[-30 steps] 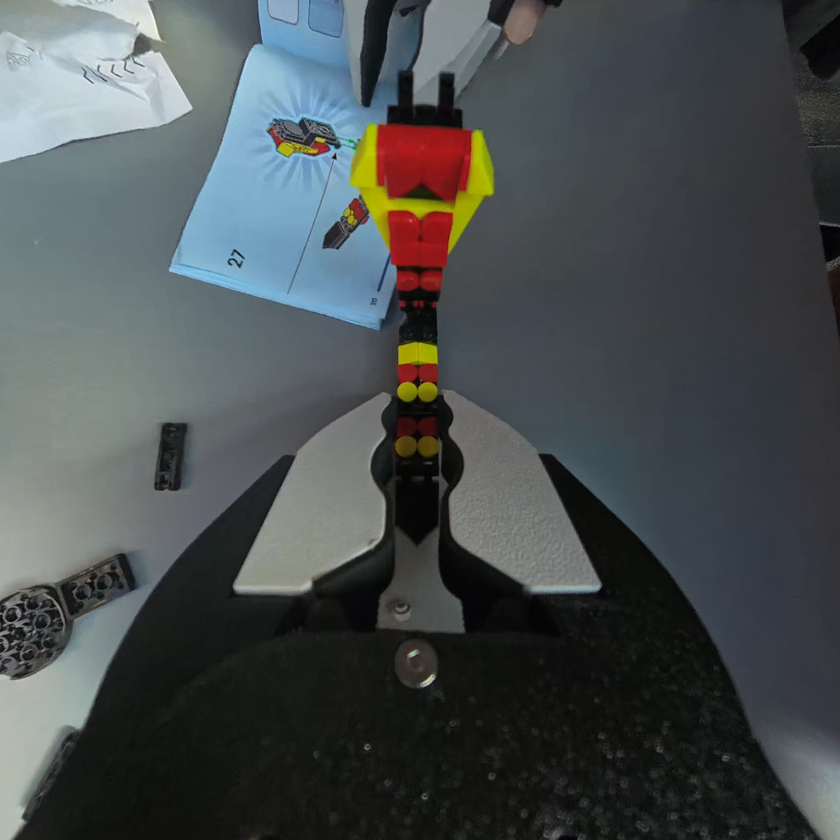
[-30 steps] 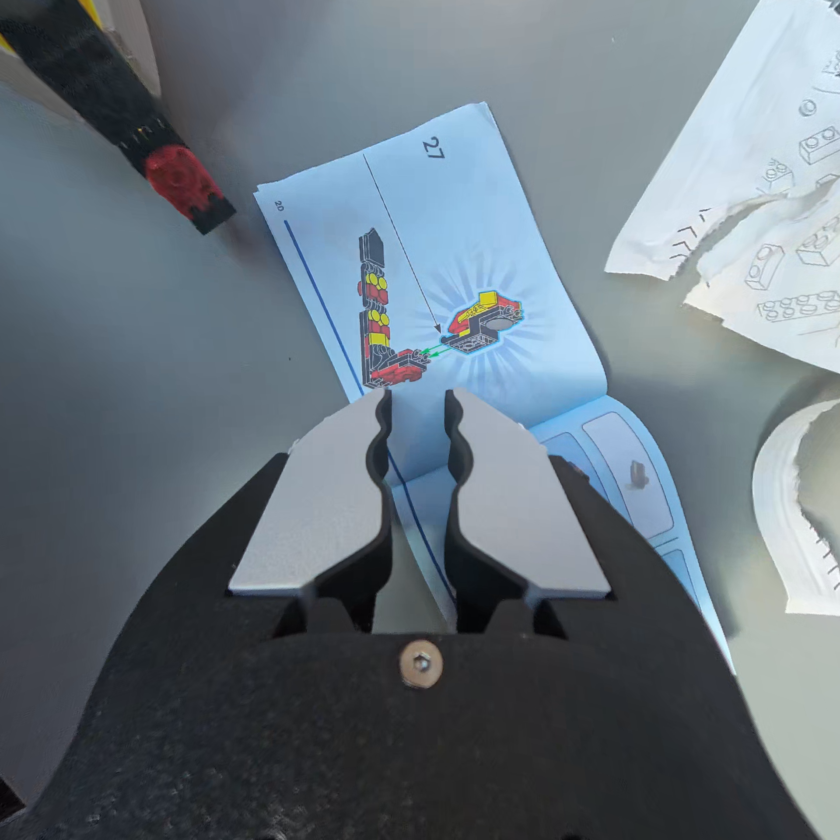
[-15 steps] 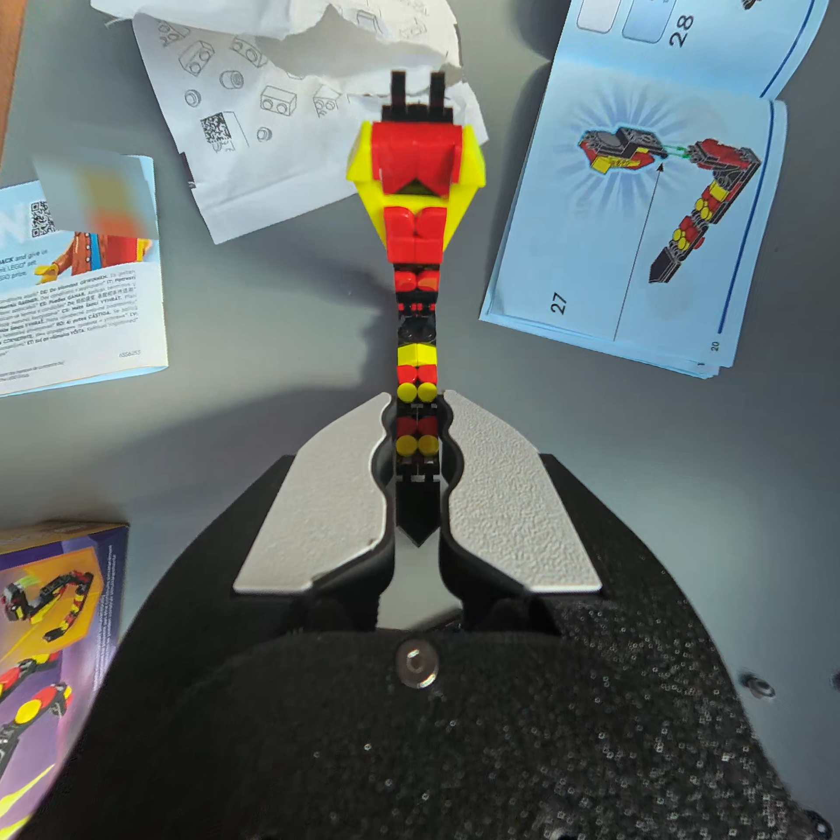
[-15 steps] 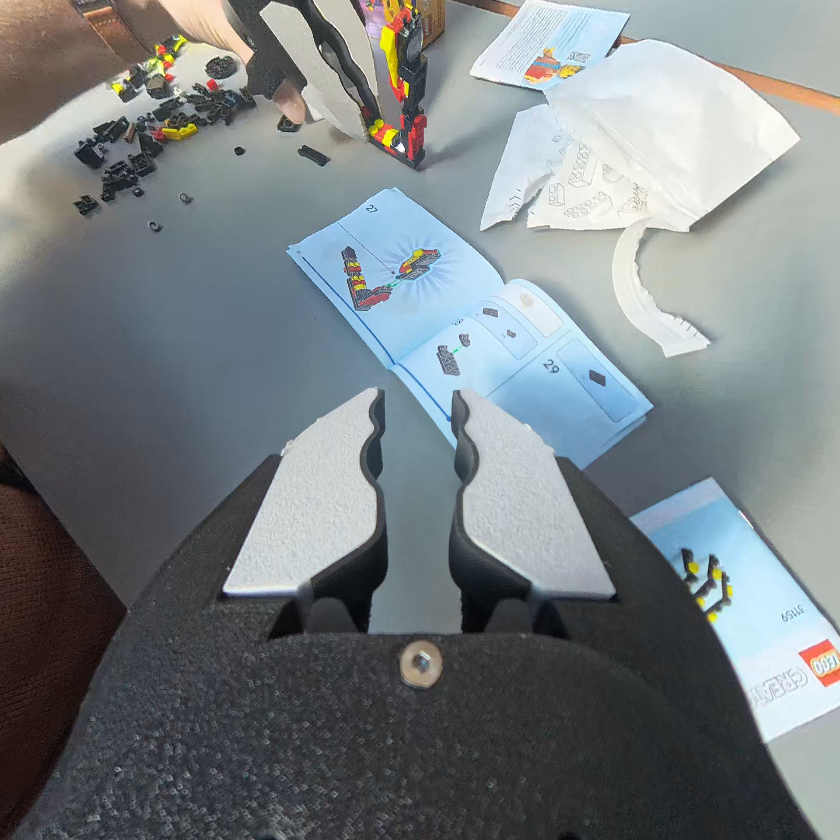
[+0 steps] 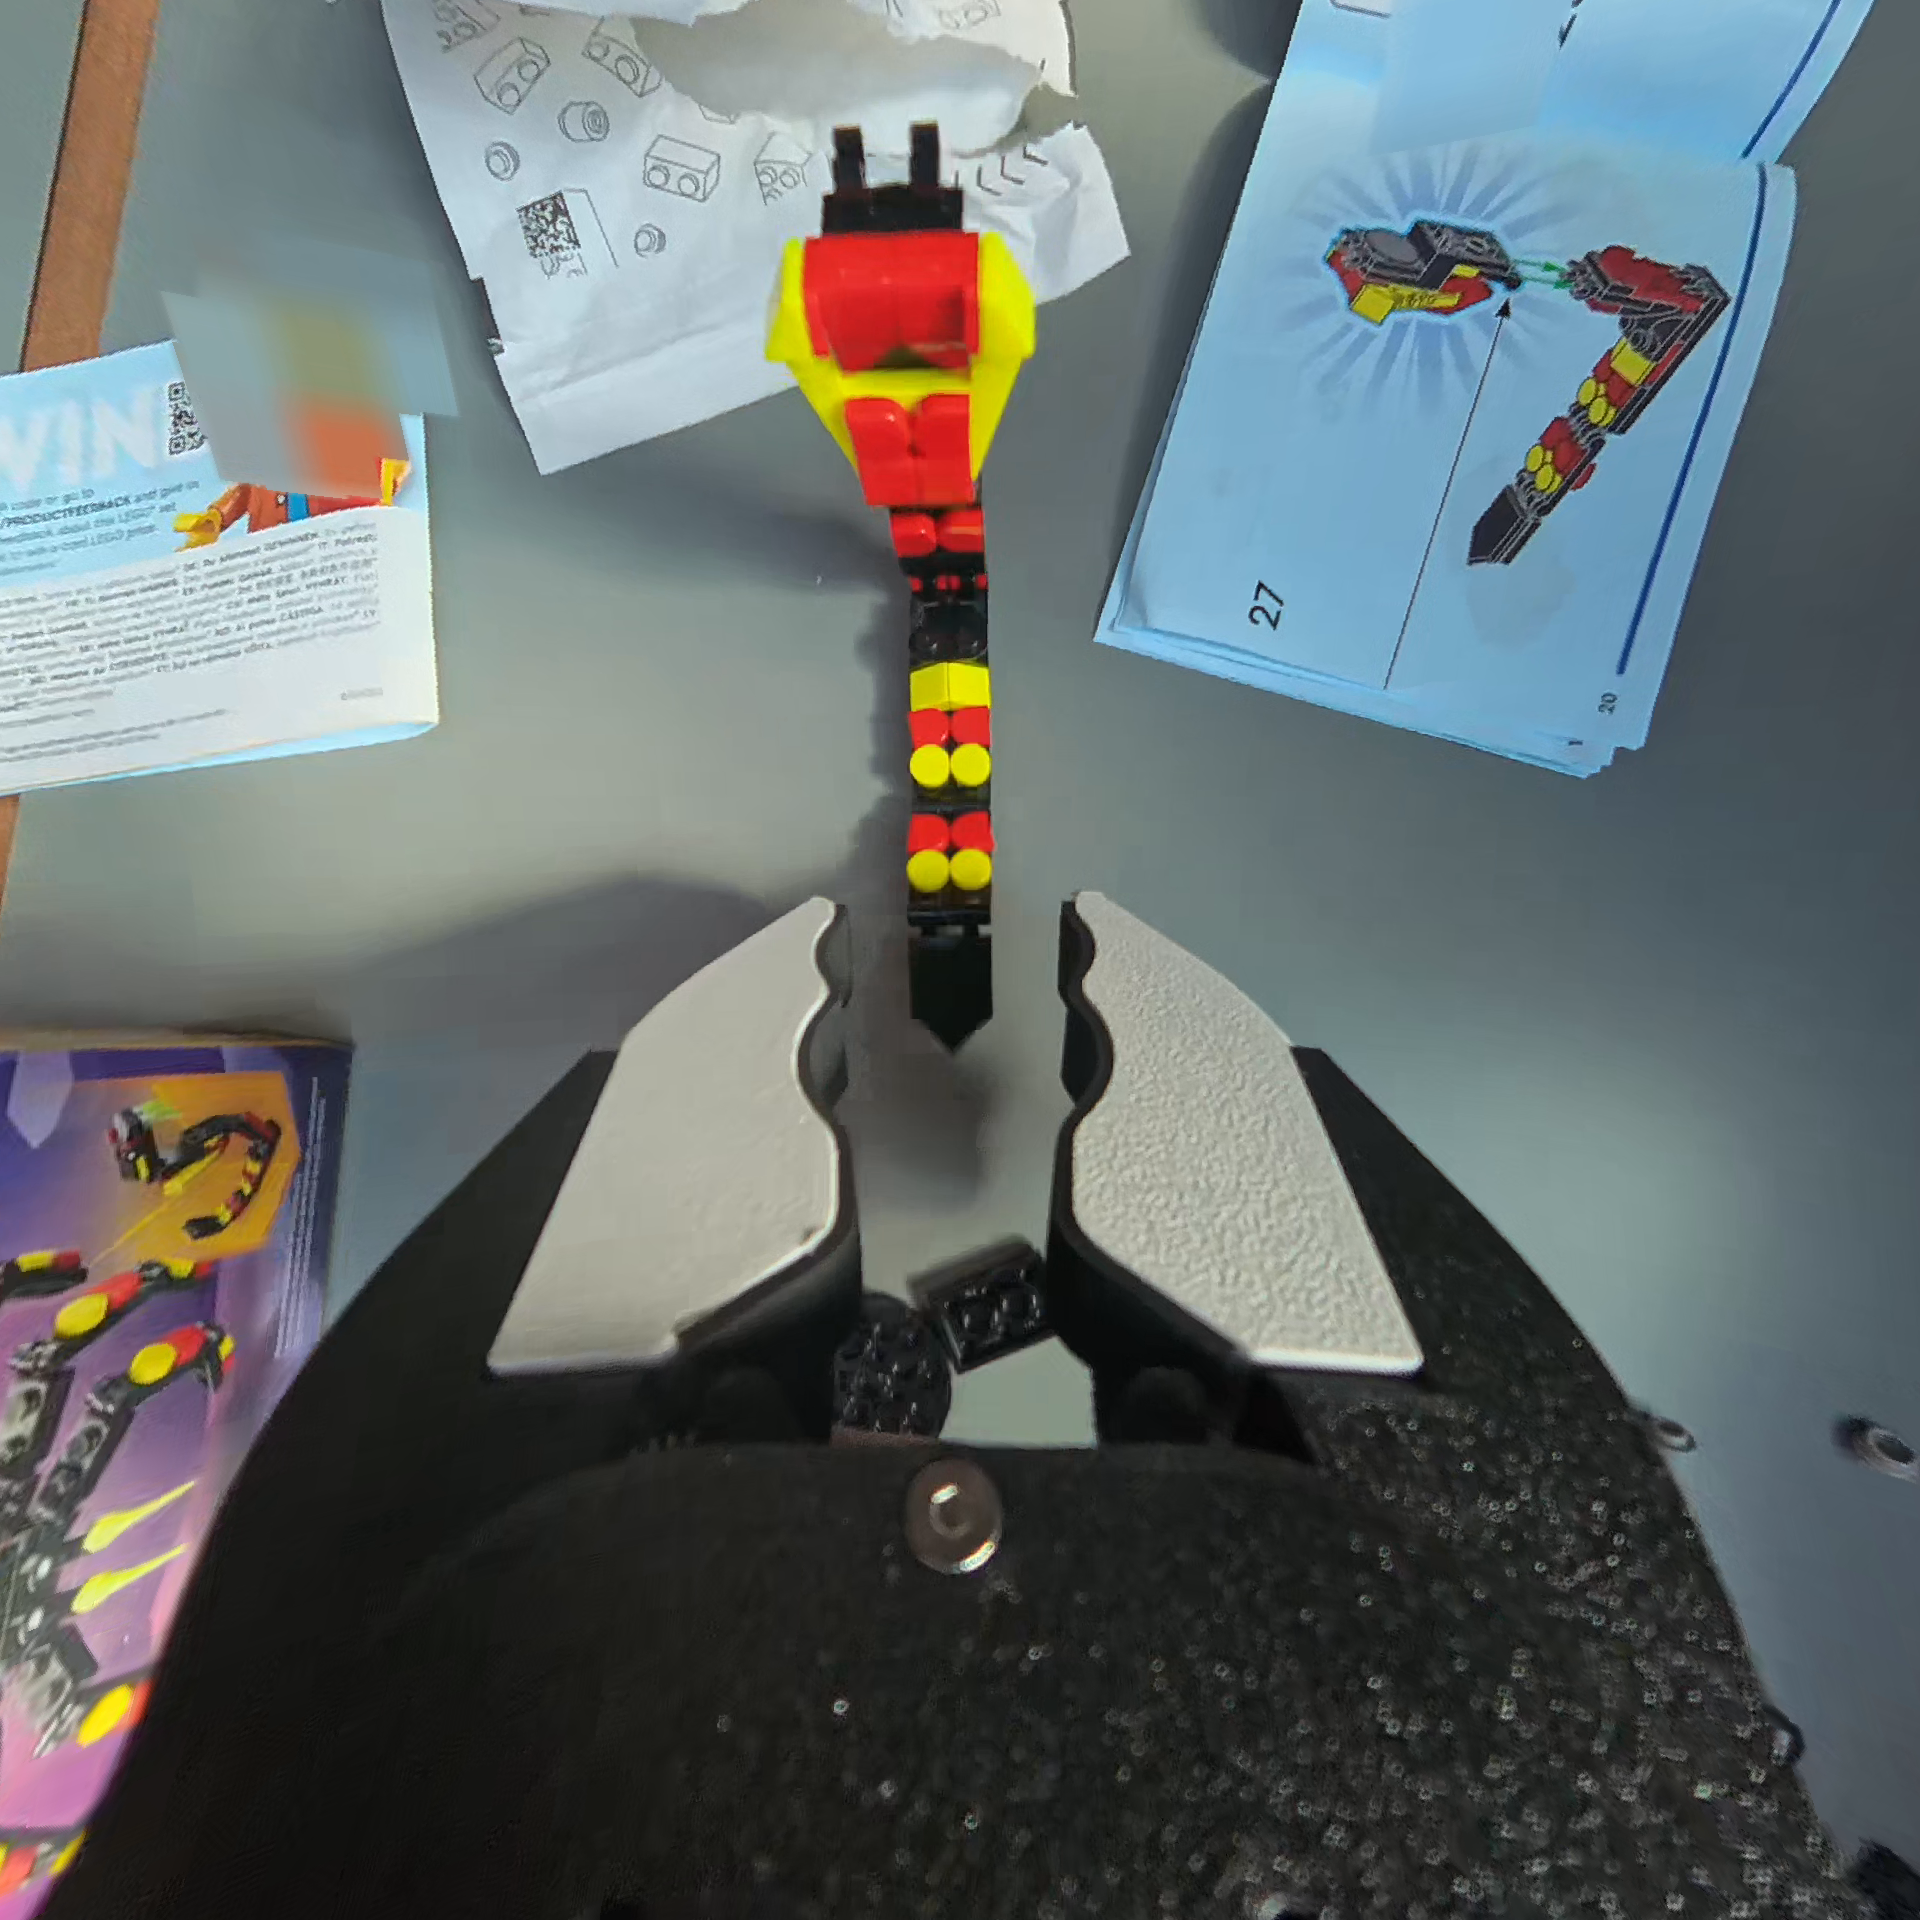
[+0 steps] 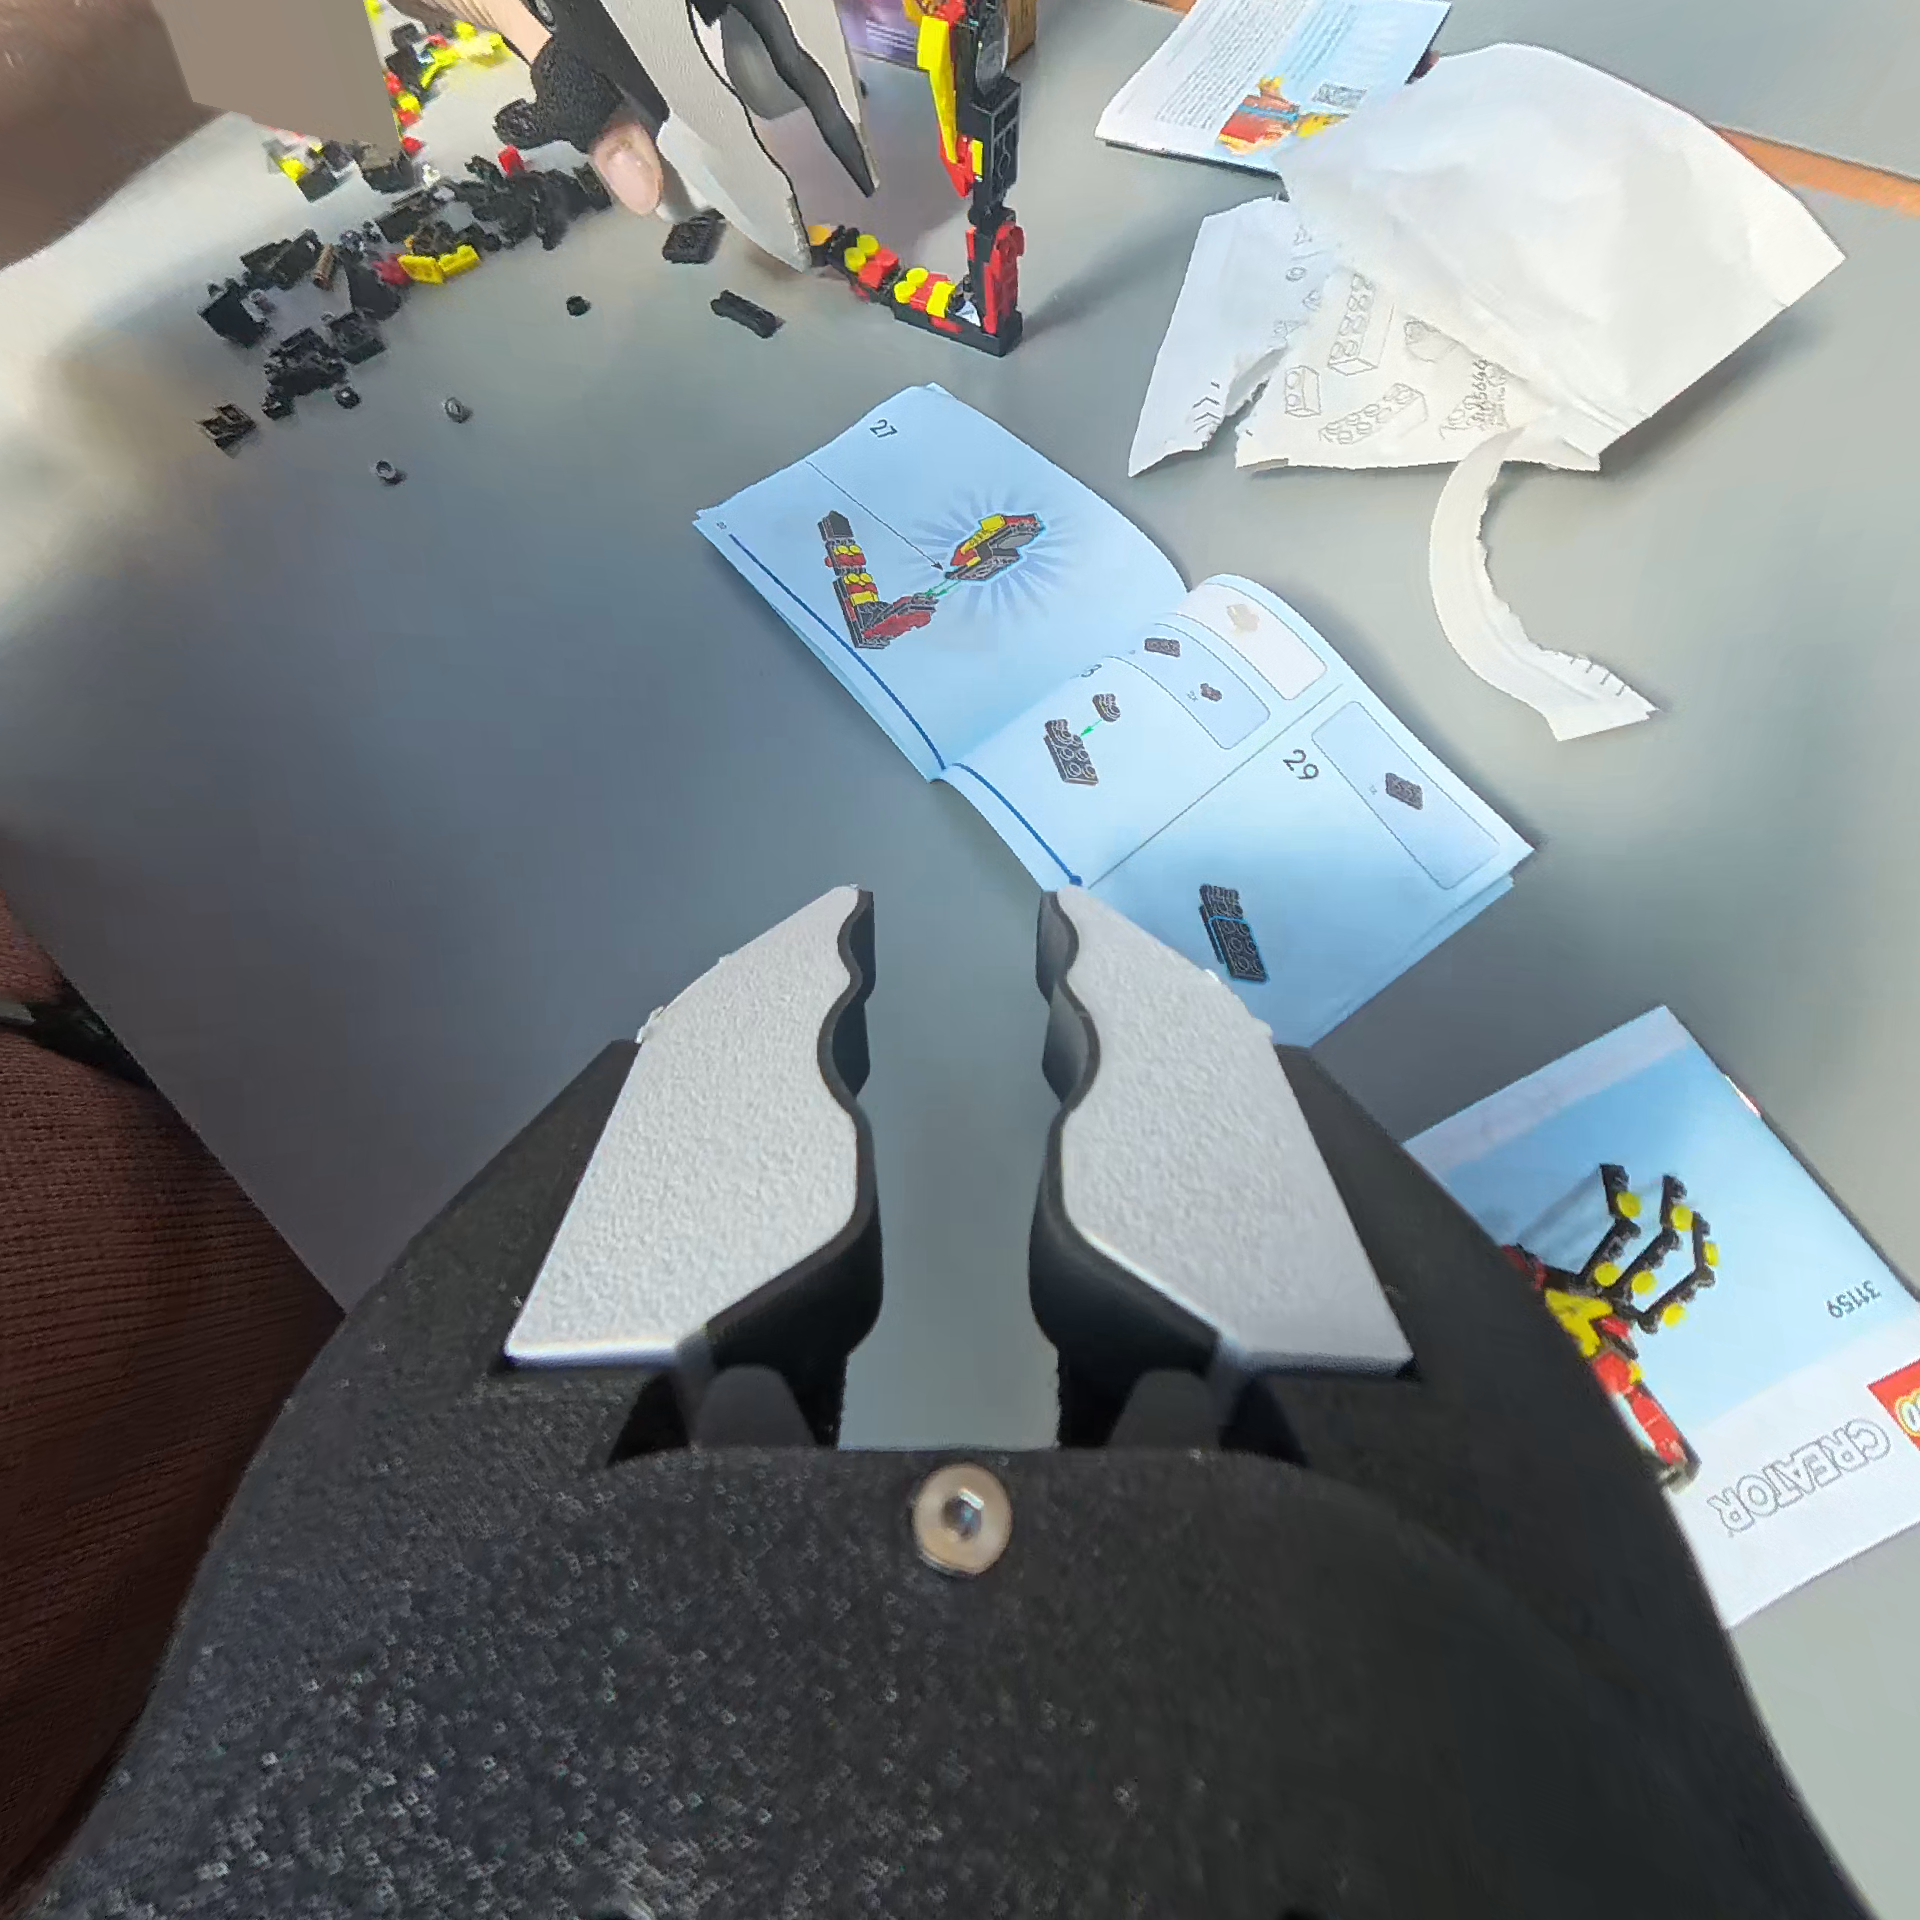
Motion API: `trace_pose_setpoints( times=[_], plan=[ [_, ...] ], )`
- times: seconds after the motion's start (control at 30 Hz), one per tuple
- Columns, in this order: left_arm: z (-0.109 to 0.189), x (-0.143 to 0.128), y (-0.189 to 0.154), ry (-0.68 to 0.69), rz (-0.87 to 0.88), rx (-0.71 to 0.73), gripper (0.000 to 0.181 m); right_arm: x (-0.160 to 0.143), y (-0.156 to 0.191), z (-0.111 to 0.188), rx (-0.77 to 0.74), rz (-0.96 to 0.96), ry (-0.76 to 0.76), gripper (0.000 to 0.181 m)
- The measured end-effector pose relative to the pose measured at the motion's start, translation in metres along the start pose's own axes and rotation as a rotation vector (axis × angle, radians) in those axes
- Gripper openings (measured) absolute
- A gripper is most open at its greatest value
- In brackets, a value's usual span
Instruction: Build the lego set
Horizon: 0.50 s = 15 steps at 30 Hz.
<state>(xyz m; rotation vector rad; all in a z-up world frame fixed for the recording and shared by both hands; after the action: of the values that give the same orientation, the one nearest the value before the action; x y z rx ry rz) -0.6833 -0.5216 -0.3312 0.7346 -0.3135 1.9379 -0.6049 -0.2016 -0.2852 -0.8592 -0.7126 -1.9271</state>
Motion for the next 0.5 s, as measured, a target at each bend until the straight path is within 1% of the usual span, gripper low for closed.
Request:
trace_pose_setpoints(
  times=[0.07,0.13,0.23,0.3,0.33,0.37,0.43,0.5],
  plan=[
    [0.021,-0.009,-0.008,0.022,0.019,0.054,0.039,0.007,0.007,-0.009,0.023,0.024,-0.005,0.030],
    [0.052,-0.018,-0.021,0.018,0.035,0.157,0.037,0.017,0.017,-0.019,0.046,0.067,-0.022,0.030],
    [0.107,-0.031,-0.050,-0.031,0.055,0.356,0.020,0.034,0.042,-0.042,0.110,0.132,-0.067,0.029],
    [0.139,-0.041,-0.082,-0.083,0.064,0.454,0.003,0.047,0.063,-0.064,0.150,0.204,-0.088,0.028],
    [0.151,-0.049,-0.100,-0.103,0.074,0.501,0.000,0.054,0.074,-0.076,0.165,0.238,-0.097,0.026],
    [0.160,-0.060,-0.116,-0.100,0.095,0.540,0.000,0.060,0.090,-0.088,0.204,0.284,-0.089,0.025],
    [0.169,-0.089,-0.146,-0.066,0.153,0.601,0.000,0.073,0.120,-0.114,0.263,0.371,-0.089,0.025],
    [0.164,-0.115,-0.170,-0.056,0.229,0.594,0.001,0.087,0.150,-0.143,0.326,0.448,-0.085,0.025]
  ],
)
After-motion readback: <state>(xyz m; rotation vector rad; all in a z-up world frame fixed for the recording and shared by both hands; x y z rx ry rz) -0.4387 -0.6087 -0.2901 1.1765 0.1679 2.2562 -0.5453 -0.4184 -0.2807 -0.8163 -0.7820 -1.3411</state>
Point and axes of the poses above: each gripper's, where its closed fingertips meet, z back along the fingers, x out of its top, y = z × x across the jaws, the point moved 3 cm from there along z, back along the fingers, and after that the axes turned 3 degrees about -z, right-handed, at the moved point
